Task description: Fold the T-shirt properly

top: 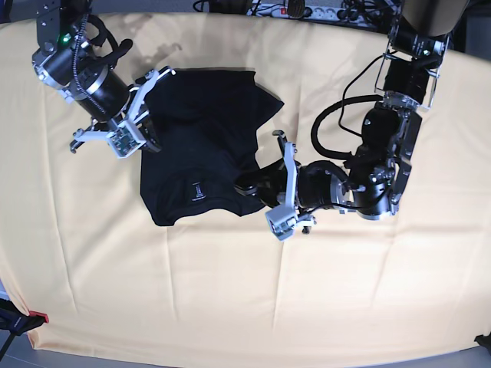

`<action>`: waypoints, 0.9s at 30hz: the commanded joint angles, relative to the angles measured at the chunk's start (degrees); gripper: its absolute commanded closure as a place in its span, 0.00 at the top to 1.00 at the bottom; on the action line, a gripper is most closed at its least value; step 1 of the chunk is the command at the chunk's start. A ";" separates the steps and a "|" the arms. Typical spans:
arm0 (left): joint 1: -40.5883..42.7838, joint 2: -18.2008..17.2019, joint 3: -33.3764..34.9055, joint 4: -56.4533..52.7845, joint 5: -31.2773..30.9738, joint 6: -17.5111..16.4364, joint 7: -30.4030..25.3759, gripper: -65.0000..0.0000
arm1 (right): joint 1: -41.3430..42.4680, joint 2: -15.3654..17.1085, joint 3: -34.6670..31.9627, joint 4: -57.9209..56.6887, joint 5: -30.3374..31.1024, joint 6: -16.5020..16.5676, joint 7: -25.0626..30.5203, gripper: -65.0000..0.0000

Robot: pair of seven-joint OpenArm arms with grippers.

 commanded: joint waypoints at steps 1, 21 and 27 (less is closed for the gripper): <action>-1.49 -0.24 -1.73 1.05 -4.66 -0.41 0.90 0.00 | 0.15 0.55 2.69 0.96 3.54 1.40 0.46 0.00; 26.62 -16.81 -20.28 23.54 -22.91 -0.41 10.71 0.00 | -16.63 -2.49 50.90 0.96 58.32 17.87 -26.64 0.00; 41.51 -17.94 -30.91 30.10 -23.26 -0.41 14.32 0.00 | -25.88 -2.49 53.44 0.96 58.32 17.87 -30.22 0.00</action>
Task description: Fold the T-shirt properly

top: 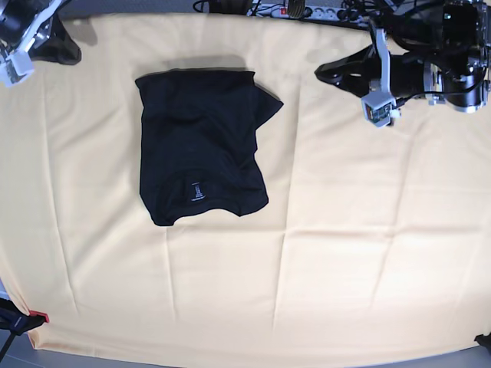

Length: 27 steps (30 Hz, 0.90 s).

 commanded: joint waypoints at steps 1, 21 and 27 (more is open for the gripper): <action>2.16 -0.81 -2.27 1.99 -2.21 -0.32 1.25 0.00 | -2.10 0.72 0.50 0.68 1.32 0.12 0.86 0.00; 50.12 4.07 -20.44 4.31 4.42 -0.32 -3.23 0.00 | -27.93 1.57 -5.88 -12.26 1.32 0.12 0.86 0.00; 48.30 6.67 -12.92 -4.55 10.80 -0.32 -6.67 0.00 | -27.93 6.62 -20.39 -26.58 -10.12 0.12 9.44 0.00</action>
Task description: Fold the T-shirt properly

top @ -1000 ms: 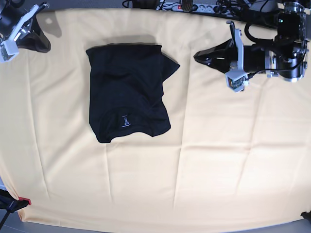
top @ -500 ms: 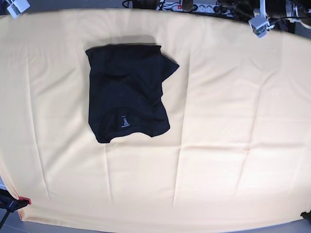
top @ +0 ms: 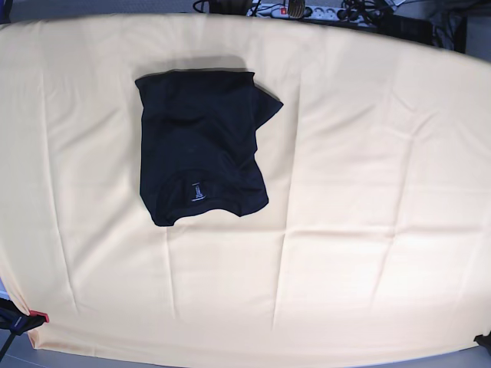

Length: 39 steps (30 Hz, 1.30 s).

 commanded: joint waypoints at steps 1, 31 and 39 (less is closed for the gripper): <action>0.44 -0.15 1.49 -1.62 0.85 -0.23 -0.72 0.00 | -1.33 1.07 -1.95 -1.70 -2.49 0.34 1.57 0.00; -45.31 20.68 21.07 -86.03 57.94 19.52 -68.17 0.00 | 50.29 -10.29 -48.35 -70.27 -62.18 -19.23 65.83 0.00; -44.96 23.98 26.75 -86.05 55.95 30.05 -71.19 0.00 | 50.38 -16.20 -48.35 -70.99 -62.23 -21.92 66.29 0.00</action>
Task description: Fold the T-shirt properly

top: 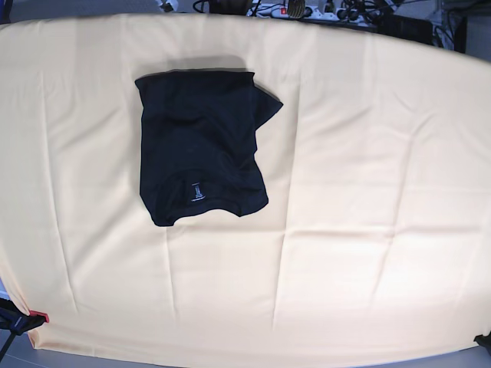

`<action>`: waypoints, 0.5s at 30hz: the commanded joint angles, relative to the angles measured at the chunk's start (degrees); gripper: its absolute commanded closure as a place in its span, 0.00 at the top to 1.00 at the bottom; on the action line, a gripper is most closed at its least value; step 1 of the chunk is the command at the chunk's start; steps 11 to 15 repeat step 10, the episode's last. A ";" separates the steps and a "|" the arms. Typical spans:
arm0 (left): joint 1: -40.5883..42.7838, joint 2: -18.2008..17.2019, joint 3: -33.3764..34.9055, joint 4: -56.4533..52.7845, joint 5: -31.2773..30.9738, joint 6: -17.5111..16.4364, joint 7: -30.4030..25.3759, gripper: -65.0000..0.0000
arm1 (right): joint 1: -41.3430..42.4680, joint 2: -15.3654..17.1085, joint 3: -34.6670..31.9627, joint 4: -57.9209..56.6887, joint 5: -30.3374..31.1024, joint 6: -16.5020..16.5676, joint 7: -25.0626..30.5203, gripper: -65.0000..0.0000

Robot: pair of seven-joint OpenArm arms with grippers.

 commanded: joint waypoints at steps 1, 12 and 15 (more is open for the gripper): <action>1.09 0.22 1.01 0.15 -0.98 -0.17 -0.92 0.00 | -0.26 0.02 0.00 0.13 0.15 0.20 0.46 0.00; 1.22 2.73 3.50 0.33 -2.97 0.00 -2.75 0.00 | -0.15 -0.94 0.00 0.13 0.17 0.26 0.66 0.00; 1.22 2.73 3.50 0.33 -2.97 0.00 -2.75 0.00 | -0.15 -0.94 0.00 0.13 0.17 0.26 0.66 0.00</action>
